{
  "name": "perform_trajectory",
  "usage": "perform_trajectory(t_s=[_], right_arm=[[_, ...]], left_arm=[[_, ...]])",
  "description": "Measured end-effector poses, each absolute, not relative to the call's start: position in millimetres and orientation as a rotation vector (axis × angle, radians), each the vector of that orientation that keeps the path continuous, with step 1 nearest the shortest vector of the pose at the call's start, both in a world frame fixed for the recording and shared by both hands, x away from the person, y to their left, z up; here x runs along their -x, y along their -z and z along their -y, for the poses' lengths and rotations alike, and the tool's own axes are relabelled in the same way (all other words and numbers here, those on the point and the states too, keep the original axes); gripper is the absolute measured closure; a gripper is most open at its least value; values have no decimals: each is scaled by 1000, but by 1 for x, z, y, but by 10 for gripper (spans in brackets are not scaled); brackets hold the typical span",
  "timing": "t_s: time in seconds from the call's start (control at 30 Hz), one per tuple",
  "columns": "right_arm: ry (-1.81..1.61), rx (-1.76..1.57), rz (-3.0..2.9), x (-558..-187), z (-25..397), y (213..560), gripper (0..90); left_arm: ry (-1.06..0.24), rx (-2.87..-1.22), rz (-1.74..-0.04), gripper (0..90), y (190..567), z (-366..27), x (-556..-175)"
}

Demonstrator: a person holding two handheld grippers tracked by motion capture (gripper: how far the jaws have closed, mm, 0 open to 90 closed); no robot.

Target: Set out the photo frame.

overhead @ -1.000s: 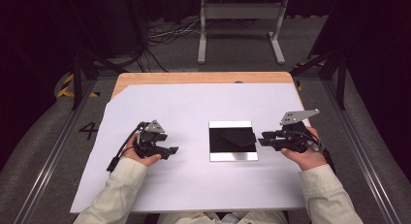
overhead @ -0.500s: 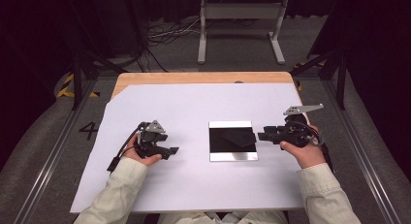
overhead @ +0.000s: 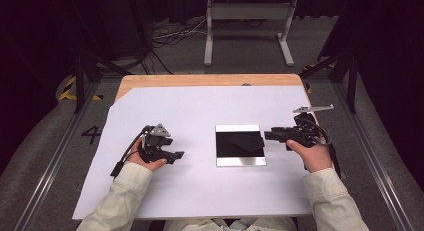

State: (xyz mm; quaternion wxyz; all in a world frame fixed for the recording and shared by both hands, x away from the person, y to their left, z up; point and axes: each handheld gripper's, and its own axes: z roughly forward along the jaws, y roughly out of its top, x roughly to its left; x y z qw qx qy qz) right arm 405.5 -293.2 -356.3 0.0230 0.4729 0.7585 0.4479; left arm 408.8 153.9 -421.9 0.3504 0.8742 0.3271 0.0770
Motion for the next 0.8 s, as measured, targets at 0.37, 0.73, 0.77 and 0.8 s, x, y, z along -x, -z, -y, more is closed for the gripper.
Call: perform_trajectory(t_s=[0.37,0.73,0.77,0.8], right_arm=[[-1515,-1615,-2291,-412,296,365,488],[-1467,-1656,-2322,-415,288,373,477],[-1466,-1666,-2322,-416,288,374,478],[-1465,-1674,-2328,-416,288,374,478]], left_arm=[[-199,-2268,-853,307,423,-154,-409],[-208,-2275,-850,307,423,-154,-408],[-206,-2276,-851,306,423,-154,-408],[-210,-2275,-852,306,423,-154,-408]])
